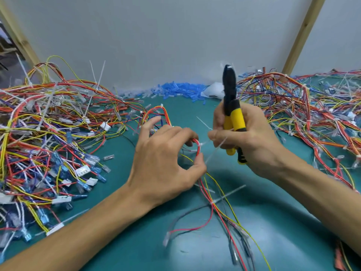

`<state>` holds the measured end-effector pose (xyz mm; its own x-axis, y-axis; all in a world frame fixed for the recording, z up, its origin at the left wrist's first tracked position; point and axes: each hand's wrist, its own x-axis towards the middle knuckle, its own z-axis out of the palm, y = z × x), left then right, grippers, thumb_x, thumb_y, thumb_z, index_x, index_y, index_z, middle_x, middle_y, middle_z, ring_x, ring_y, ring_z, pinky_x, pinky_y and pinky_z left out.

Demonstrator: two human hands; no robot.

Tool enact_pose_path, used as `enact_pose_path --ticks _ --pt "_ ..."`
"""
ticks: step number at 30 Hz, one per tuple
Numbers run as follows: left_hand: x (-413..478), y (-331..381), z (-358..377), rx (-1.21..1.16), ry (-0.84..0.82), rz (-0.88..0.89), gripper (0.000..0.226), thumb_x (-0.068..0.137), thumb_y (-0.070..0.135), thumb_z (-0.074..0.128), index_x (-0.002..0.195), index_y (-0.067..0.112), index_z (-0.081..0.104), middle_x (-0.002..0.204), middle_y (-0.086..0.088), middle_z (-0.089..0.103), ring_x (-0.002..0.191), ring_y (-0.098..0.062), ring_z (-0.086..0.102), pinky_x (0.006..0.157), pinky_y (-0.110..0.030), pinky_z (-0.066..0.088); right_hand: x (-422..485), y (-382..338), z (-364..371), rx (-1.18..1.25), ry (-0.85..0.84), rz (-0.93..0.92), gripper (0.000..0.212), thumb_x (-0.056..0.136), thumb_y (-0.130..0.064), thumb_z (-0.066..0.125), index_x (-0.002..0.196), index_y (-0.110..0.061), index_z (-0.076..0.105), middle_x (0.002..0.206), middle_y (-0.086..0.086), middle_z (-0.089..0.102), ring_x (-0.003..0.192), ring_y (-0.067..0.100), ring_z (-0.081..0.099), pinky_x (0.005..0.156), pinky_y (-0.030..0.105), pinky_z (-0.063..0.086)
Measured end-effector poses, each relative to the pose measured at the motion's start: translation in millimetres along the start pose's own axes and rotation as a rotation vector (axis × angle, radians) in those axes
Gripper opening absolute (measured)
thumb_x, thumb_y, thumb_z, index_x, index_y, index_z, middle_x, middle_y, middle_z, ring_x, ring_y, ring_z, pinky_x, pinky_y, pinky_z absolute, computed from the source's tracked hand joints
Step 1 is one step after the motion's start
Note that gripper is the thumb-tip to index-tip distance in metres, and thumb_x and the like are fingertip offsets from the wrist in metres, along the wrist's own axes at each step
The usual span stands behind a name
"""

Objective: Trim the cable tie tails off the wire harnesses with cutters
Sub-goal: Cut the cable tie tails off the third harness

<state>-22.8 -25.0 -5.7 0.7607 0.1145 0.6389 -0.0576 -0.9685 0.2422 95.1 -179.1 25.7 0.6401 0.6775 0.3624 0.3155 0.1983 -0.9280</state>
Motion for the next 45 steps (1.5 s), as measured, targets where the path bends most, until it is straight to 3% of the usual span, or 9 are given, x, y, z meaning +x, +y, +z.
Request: enact_pose_path --ticks 4,8,11,18,25,30,33,39,45 --pt "-1 -2 0 -0.108 0.058 -0.044 0.018 0.080 0.036 0.073 0.091 0.023 0.077 0.070 0.013 0.071 0.067 -0.014 0.063 0.098 -0.038 0.048 2 3 1 0.115 0.030 0.031 0.027 0.072 0.002 0.072 0.079 -0.013 0.050 0.064 0.005 0.052 0.053 0.018 0.050 0.048 0.024 0.036" --pt "0 -4 1 -0.112 -0.004 -0.050 0.013 0.080 0.033 0.073 0.089 0.025 0.077 0.069 0.017 0.071 0.058 -0.022 0.060 0.079 -0.036 0.054 3 4 1 0.153 0.058 0.048 0.030 0.071 0.004 0.071 0.080 -0.012 0.047 0.063 0.006 0.048 0.050 0.016 0.050 0.050 0.026 0.031" --pt "0 -3 0 -0.120 -0.071 -0.071 0.012 0.078 0.034 0.071 0.088 0.029 0.074 0.071 0.016 0.072 0.061 -0.023 0.061 0.081 -0.038 0.052 3 3 1 0.126 0.074 0.047 0.030 0.071 0.003 0.070 0.079 -0.012 0.046 0.061 0.004 0.048 0.050 0.016 0.051 0.051 0.028 0.032" --pt "4 -14 0 -0.304 -0.180 -0.040 0.008 0.078 0.017 0.076 0.086 0.019 0.076 0.066 0.011 0.072 0.063 -0.010 0.061 0.084 -0.013 0.041 4 8 1 0.030 0.126 0.032 0.039 0.084 0.020 0.067 0.080 -0.014 0.048 0.067 0.012 0.047 0.053 0.016 0.057 0.052 0.030 0.035" --pt "3 -24 4 -0.521 -0.181 -0.030 0.006 0.093 0.016 0.076 0.097 0.013 0.075 0.065 0.009 0.073 0.061 0.002 0.068 0.075 -0.013 0.048 4 16 1 -0.171 0.188 -0.011 0.028 0.081 0.006 0.076 0.080 -0.013 0.055 0.069 0.011 0.054 0.056 0.013 0.057 0.051 0.025 0.042" --pt "1 -28 6 -0.666 -0.038 -0.114 0.003 0.094 0.019 0.072 0.096 0.018 0.071 0.067 0.009 0.072 0.057 -0.011 0.069 0.068 -0.036 0.058 4 19 -6 -0.493 0.263 -0.043 0.029 0.080 -0.031 0.073 0.098 -0.011 0.060 0.084 0.007 0.059 0.074 0.032 0.056 0.066 0.046 0.052" --pt "2 -28 6 -0.633 0.129 -0.109 0.007 0.095 0.014 0.073 0.098 0.019 0.069 0.069 0.017 0.069 0.059 -0.006 0.071 0.061 -0.022 0.056 4 17 -8 -0.424 0.245 0.084 0.047 0.076 -0.046 0.076 0.109 -0.019 0.056 0.095 -0.005 0.057 0.078 0.018 0.055 0.069 0.035 0.047" --pt "4 -31 10 -0.616 0.231 -0.242 0.007 0.093 0.023 0.072 0.094 0.029 0.069 0.068 0.004 0.073 0.057 -0.015 0.072 0.059 -0.043 0.060 8 15 -8 -0.112 0.072 0.393 0.061 0.064 -0.041 0.082 0.118 -0.018 0.064 0.097 0.004 0.054 0.080 0.013 0.057 0.067 0.034 0.050" --pt "3 -27 9 -0.631 0.260 -0.292 0.005 0.091 0.024 0.073 0.091 0.029 0.070 0.067 0.006 0.074 0.055 -0.015 0.070 0.056 -0.046 0.059 10 15 -14 0.034 0.040 0.309 0.035 0.078 -0.037 0.086 0.087 -0.009 0.067 0.073 0.014 0.047 0.060 0.020 0.043 0.053 0.026 0.041"
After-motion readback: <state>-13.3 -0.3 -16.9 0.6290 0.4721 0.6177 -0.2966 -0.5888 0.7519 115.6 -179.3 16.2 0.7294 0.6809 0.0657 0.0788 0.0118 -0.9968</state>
